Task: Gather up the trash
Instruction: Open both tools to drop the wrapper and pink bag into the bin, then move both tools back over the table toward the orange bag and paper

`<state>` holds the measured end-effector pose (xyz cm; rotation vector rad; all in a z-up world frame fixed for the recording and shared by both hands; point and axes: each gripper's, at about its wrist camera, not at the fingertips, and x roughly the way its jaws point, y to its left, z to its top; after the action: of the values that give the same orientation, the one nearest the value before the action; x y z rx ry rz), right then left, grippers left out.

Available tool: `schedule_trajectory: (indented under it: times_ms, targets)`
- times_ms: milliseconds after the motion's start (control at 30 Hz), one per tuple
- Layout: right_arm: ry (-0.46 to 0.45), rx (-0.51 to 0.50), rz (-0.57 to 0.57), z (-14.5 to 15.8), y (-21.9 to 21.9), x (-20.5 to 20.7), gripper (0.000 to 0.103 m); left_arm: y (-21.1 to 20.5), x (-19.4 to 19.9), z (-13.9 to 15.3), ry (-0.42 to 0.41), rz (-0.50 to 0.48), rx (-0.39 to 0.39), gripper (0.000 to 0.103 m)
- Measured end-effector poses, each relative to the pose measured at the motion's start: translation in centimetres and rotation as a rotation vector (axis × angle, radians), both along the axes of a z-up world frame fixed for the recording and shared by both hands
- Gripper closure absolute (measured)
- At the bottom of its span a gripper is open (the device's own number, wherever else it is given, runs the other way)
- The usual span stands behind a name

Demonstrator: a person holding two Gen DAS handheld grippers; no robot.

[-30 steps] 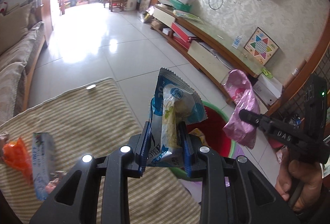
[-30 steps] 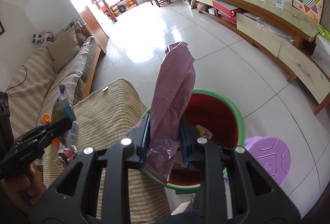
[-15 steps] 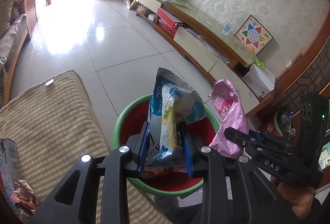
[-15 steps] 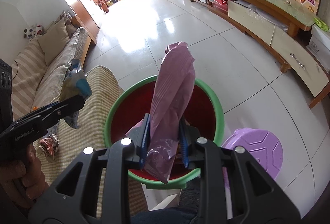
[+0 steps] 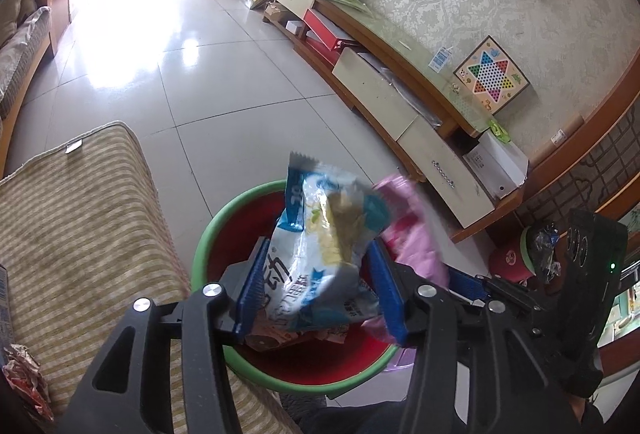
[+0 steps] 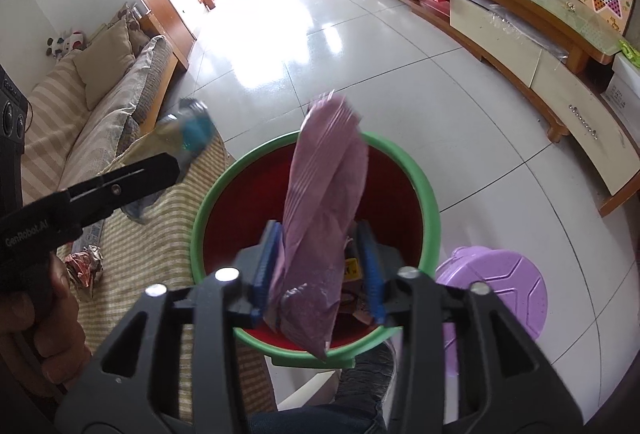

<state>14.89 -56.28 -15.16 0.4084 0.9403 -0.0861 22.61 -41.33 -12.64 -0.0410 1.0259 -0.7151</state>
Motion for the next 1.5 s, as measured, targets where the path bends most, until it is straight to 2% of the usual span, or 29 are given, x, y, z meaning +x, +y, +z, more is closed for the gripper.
schedule_trajectory:
  times_ms: [33,67,100,133,200,267,433,667,933,1267,1500]
  targets:
    - [-0.002,-0.004,-0.002,0.1,0.1,0.0,0.047,0.1,0.1,0.0,0.001,0.004,-0.003,0.047]
    - [-0.005,-0.009,-0.004,0.2,0.1,-0.1,0.043,0.3,0.1,0.1,0.001,0.009,-0.009,0.042]
    - [-0.008,-0.013,-0.006,0.3,0.1,-0.1,0.032,0.4,0.1,0.2,0.001,0.013,-0.015,0.033]
    - [-0.01,-0.016,-0.007,0.5,0.2,-0.1,0.026,0.6,0.3,0.2,0.0,0.02,-0.019,0.029]
    - [-0.013,-0.026,-0.007,0.6,0.3,-0.2,0.024,1.1,0.3,0.6,-0.009,0.043,-0.026,0.017]
    - [-0.015,-0.032,-0.008,0.9,0.4,-0.2,0.017,1.7,0.5,1.1,-0.026,0.071,-0.024,0.009]
    - [-0.031,-0.037,-0.016,2.2,1.1,-0.4,0.005,3.8,0.4,2.7,-0.06,0.121,-0.002,0.008]
    - [-0.075,-0.076,0.038,5.1,5.1,-0.5,0.005,9.2,-1.2,5.8,-0.125,0.183,0.001,0.008]
    - [-0.106,-0.077,0.137,6.6,12.3,-0.7,0.005,19.5,-3.7,8.3,-0.17,0.299,0.03,0.008]
    - [-0.105,-0.111,0.335,7.1,23.4,0.3,0.005,33.0,-5.6,7.4,-0.131,0.495,0.056,0.008]
    - [-0.074,-0.119,0.441,6.0,29.7,0.9,0.005,40.0,-6.5,5.6,-0.095,0.601,0.067,0.008]
